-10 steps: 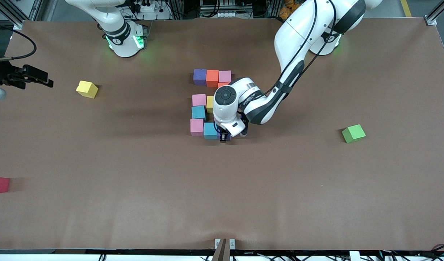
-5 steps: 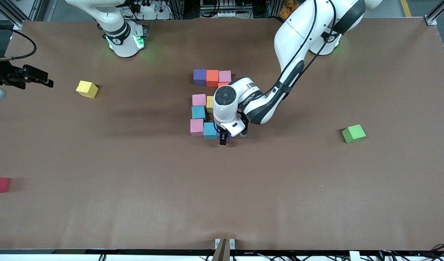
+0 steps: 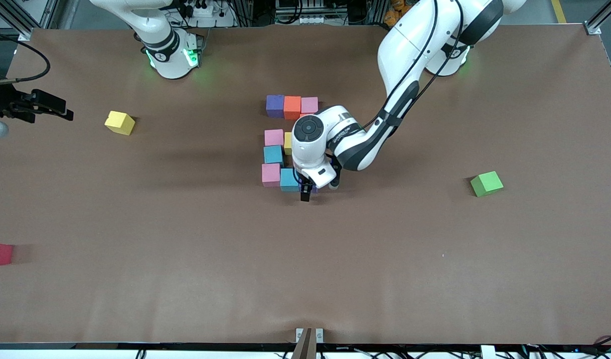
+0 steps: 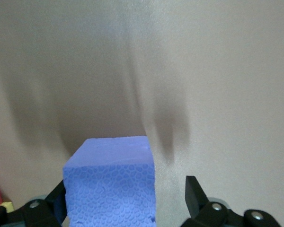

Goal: Form number 2 with 11 blocks
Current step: 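Lower the purple block beside the cyan block with the left gripper, then open the left gripper to release the purple block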

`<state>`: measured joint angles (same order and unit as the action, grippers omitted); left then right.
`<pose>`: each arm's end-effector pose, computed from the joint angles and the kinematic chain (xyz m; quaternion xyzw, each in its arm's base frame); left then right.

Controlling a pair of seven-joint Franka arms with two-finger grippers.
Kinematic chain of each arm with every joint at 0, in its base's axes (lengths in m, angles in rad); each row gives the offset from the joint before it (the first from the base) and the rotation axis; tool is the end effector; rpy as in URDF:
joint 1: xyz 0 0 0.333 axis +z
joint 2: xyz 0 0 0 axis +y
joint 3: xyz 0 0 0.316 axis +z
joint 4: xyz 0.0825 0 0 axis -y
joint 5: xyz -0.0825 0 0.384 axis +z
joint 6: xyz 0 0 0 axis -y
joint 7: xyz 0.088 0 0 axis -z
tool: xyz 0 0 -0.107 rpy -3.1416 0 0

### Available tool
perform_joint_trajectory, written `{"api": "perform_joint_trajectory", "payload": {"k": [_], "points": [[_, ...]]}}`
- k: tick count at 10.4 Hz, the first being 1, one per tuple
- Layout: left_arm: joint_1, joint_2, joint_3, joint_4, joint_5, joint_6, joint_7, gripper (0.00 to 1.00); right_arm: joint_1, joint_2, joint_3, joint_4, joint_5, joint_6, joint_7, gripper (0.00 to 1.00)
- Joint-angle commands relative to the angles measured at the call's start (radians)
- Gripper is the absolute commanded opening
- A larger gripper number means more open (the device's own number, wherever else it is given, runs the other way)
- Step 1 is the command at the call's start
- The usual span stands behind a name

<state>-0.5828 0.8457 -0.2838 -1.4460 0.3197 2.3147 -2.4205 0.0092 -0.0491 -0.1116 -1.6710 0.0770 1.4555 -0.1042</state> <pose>0.5053 -0.5246 0.2016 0.7509 0.6595 0.0139 0.0327 0.5218 -0.0460 0.5956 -0.9957 -0.0024 0.0785 0.0495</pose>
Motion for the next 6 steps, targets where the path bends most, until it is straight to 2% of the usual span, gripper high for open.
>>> {"api": "perform_joint_trajectory", "payload": {"k": [1, 4, 6], "points": [[-0.006, -0.042, 0.002, -0.007, 0.018, -0.058, 0.003, 1.0, -0.009, -0.021, 0.009, -0.01, -0.012, 0.012, -0.012, 1.0], [0.004, -0.092, -0.008, -0.01, 0.015, -0.133, 0.007, 1.0, -0.009, -0.038, 0.013, 0.011, -0.066, 0.023, -0.014, 1.0], [0.008, -0.152, -0.009, -0.011, -0.002, -0.202, 0.062, 1.0, -0.008, -0.055, 0.05, 0.013, -0.092, 0.04, 0.0, 1.0]]}}
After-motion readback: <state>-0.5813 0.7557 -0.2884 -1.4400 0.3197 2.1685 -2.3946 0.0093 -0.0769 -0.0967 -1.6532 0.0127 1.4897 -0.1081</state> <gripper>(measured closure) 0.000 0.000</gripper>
